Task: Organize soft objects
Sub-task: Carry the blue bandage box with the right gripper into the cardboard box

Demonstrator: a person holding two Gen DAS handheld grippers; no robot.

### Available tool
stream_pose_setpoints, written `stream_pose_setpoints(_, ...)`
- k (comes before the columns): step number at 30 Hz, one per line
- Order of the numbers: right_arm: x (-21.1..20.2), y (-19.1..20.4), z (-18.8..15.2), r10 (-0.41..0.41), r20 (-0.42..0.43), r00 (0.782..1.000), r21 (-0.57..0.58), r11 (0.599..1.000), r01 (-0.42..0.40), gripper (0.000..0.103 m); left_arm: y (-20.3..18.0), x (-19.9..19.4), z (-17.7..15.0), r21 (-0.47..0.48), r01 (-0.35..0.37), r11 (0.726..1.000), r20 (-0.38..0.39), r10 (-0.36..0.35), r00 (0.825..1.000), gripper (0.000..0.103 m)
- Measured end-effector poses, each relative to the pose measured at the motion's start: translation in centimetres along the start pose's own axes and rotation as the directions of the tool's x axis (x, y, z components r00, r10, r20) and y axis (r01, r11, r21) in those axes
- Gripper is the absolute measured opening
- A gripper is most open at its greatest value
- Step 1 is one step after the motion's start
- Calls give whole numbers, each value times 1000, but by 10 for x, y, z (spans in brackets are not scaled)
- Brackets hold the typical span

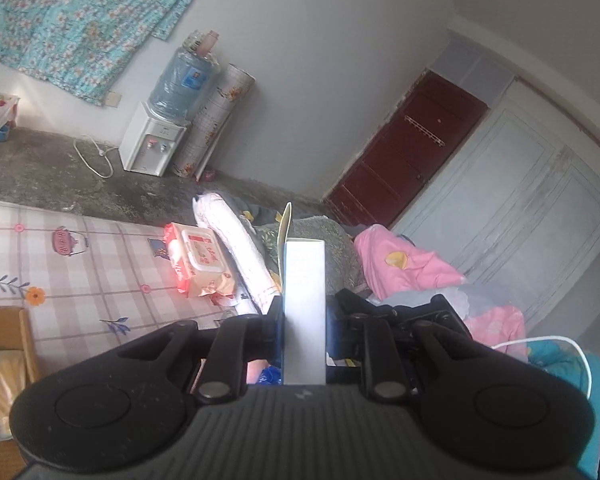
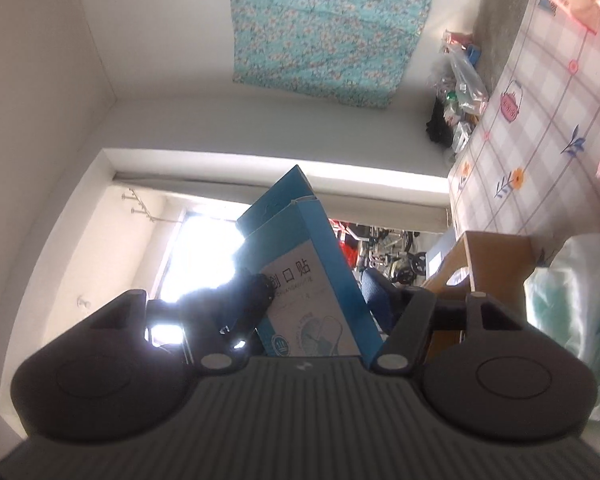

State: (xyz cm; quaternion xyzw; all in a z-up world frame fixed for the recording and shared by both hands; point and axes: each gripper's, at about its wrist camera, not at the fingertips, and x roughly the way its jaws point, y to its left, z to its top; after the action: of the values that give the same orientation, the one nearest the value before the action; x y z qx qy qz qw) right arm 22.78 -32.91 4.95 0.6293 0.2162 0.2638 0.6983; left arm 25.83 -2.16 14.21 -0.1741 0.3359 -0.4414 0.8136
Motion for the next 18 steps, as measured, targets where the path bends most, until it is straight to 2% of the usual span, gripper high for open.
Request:
stream_pose_setpoints(4,45,14,-32,-79,-83,993,-33,996,77,51,32,-47,-12,-83,-67,994,48,71,996,23)
stream_pose_setpoints(8,105,18,-65,-190,-173,966,-75,981,179,44,78,-88,-24,-185,-156,970,79,172,982,26)
stream_pose_setpoints(12,165,10,-89,-303,-238,923,-120,952,281,41,123,-116,-32,-263,-257,930,78,286,955,28)
stream_pose_setpoints(18,244,-18,-108,-465,-294,835,-192,885,425,38,185,-126,-37,-316,-406,858,22,434,901,27)
